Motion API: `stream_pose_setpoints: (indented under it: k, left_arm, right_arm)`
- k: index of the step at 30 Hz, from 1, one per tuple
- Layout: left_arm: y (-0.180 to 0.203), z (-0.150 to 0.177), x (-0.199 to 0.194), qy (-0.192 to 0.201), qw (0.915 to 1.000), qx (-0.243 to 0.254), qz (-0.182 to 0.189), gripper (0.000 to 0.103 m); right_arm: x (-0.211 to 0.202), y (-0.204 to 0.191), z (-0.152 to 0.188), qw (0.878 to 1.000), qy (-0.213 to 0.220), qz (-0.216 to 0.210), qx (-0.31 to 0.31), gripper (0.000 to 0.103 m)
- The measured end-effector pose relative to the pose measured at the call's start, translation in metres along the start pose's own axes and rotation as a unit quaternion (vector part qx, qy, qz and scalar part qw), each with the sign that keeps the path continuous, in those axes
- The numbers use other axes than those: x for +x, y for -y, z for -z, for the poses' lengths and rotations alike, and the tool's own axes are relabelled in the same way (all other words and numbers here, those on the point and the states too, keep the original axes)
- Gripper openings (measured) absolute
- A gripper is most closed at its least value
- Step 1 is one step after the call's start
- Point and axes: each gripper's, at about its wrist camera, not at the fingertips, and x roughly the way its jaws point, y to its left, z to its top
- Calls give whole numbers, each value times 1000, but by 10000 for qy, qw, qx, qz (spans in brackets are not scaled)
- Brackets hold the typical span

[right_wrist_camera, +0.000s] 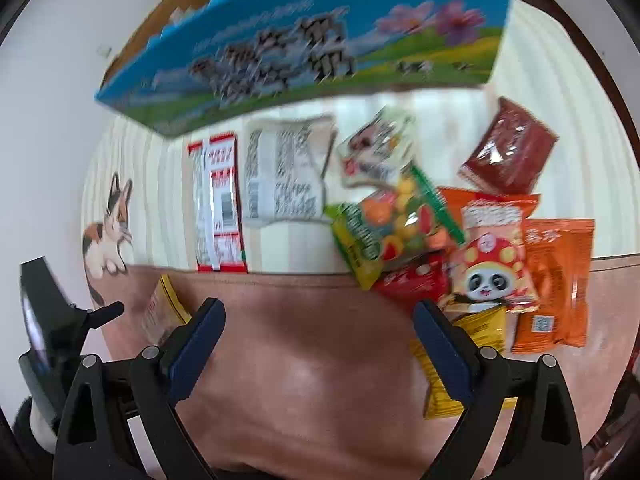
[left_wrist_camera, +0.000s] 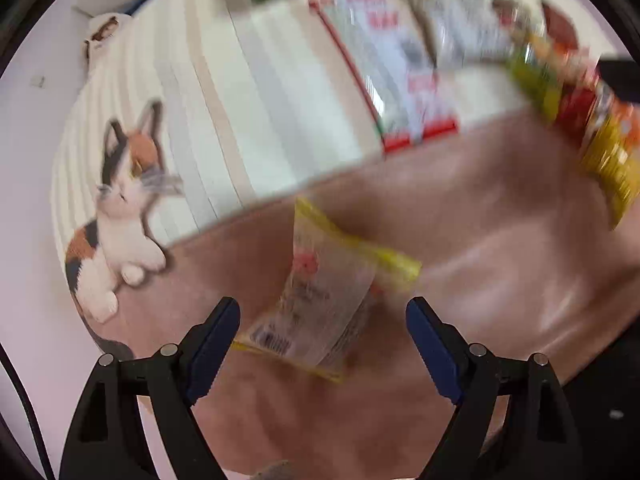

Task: Organize snacks
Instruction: 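Withdraw both open tools from the box back toward the snacks, then grasp the clear bread bag with the left tool while the right tool grasps the red-white spicy strip pack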

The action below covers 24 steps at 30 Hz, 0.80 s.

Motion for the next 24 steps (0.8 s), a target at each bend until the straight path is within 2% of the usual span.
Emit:
stream_pose_setpoints:
  k: [4, 6, 7, 8, 10, 12, 13, 14, 16, 18, 24]
  left_arm:
    - [-1, 2, 27, -258, 9996, 29, -144, 85]
    - [-10, -1, 34, -274, 9992, -281, -90, 72]
    - [-21, -3, 34, -261, 9973, -662, 165, 61]
    - [-31, -5, 33, -272, 9939, -1007, 364, 58]
    - [-54, -6, 33, -238, 9821, -1735, 691, 58]
    - [-78, -5, 33, -153, 9650, -2449, 924, 58]
    - [-89, -3, 34, -126, 9535, -2806, 1090, 58]
    - [-97, -1, 37, -123, 9442, -3041, 1259, 58]
    - [-102, 2, 42, -185, 9329, -3262, 1518, 58]
    - [-100, 6, 45, -225, 9305, -3278, 1620, 58]
    - [-92, 15, 64, -419, 9328, -3188, 1628, 59]
  right_arm:
    - [12, -16, 4, 9997, -150, 61, -187, 97]
    - [18, -26, 4, 9994, -191, 92, -288, 97]
    - [19, -29, 2, 9992, -202, 104, -324, 97]
    - [21, -32, 1, 9990, -203, 116, -372, 97]
    - [24, -41, -2, 9988, -209, 118, -427, 97]
    - [28, -52, -7, 9987, -202, 20, -475, 97]
    - [31, -59, -11, 9986, -178, -33, -487, 97]
    - [33, -64, -14, 9986, -174, -64, -499, 96]
    - [46, -78, -26, 9984, -174, -177, -510, 91]
    - [61, -91, -38, 9981, -232, -207, -534, 81]
    - [107, -114, -68, 9989, -213, 135, -406, 78]
